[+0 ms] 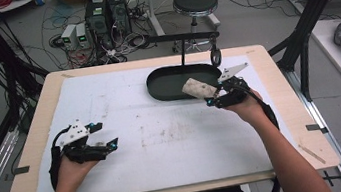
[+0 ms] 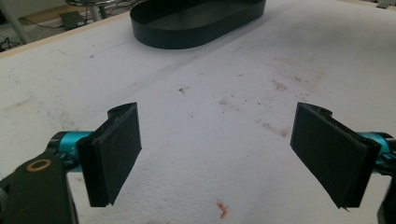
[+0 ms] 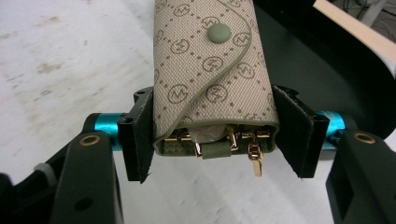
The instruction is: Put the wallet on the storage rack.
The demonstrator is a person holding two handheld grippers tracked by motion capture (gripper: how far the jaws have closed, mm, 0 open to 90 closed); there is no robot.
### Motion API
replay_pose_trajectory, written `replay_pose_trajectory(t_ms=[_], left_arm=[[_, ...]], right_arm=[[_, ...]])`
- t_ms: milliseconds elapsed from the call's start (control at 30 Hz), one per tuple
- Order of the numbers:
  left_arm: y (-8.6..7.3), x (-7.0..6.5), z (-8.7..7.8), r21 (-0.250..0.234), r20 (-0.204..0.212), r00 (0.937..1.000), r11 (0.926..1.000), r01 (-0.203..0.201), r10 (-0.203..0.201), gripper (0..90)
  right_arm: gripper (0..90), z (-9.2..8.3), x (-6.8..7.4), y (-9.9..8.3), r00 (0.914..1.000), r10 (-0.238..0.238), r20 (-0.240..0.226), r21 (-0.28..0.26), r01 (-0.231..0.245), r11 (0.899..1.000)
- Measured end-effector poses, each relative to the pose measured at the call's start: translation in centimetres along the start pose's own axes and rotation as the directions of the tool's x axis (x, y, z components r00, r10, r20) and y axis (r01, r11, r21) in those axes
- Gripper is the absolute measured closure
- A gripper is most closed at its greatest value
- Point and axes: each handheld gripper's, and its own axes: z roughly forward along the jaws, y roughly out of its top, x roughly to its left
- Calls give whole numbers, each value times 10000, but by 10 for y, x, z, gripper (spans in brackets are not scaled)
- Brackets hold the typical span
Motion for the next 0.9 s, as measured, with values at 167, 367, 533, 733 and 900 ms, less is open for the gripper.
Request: replay_pose_trajectory(t_ms=[167,367,533,733,900], left_arm=[[0,0,0,-5,-8,10000,10000,9,-9,162],[0,1,-1,-23,-38,10000,10000,29,-29,161],[-1,2,-1,14,-59,10000,10000,15,-15,162],[-1,3,-1,2,-83,9999,10000,63,-63,162],[-1,3,-1,23,-95,9999,10000,39,-39,162]], right_arm=[[370,8,-12,14,9999,-25,105,98,24,9999],[370,18,-25,30,9997,127,191,174,-131,9998],[370,30,-32,42,9995,166,256,190,-171,9997],[370,51,-38,56,9997,74,238,370,-83,9993],[370,72,-42,60,9995,31,324,631,-51,9980]])
